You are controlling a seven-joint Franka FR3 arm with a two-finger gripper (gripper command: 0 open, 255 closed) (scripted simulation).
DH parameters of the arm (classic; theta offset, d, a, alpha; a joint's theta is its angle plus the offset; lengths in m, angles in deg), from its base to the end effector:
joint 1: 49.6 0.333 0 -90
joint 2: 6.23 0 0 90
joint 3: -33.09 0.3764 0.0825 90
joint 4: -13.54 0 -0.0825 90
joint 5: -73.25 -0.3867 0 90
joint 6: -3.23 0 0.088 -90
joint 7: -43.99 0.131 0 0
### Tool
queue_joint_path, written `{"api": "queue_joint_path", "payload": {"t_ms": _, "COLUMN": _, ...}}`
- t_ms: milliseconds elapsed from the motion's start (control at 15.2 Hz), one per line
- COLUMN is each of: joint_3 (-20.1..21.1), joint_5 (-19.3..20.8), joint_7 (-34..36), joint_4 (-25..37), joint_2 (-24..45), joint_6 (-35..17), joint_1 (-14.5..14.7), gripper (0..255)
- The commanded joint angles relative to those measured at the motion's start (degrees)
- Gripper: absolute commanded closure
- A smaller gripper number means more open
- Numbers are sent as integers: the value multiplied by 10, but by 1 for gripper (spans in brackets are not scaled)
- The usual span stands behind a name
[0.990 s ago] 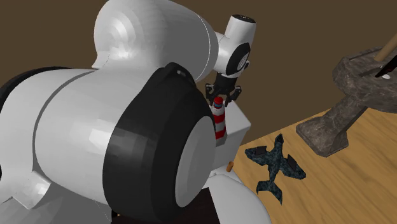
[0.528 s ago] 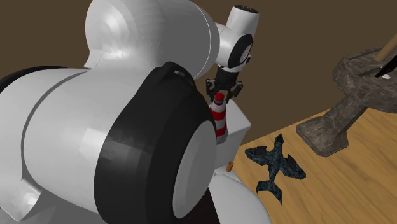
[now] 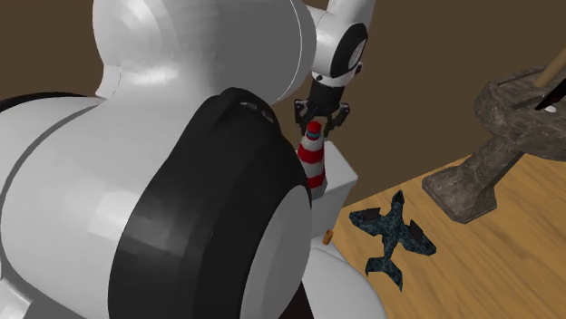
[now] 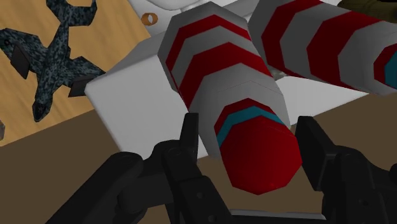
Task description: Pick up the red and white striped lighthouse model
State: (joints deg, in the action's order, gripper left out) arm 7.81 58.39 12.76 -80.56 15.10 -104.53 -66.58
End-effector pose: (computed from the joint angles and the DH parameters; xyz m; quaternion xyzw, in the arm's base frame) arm 0.5325 -0.4026 0.4401 -0.9892 0.1317 0.0120 0.0624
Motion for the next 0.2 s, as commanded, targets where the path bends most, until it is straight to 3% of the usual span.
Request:
{"api": "queue_joint_path", "payload": {"t_ms": 0, "joint_3": -1, "joint_5": 2, "joint_7": 4, "joint_4": 12, "joint_2": -4, "joint_6": 14, "joint_1": 0, "gripper": 255}}
{"api": "queue_joint_path", "payload": {"t_ms": 132, "joint_3": -1, "joint_5": 2, "joint_7": 4, "joint_4": 12, "joint_2": -4, "joint_6": 15, "joint_1": 0, "gripper": 255}}
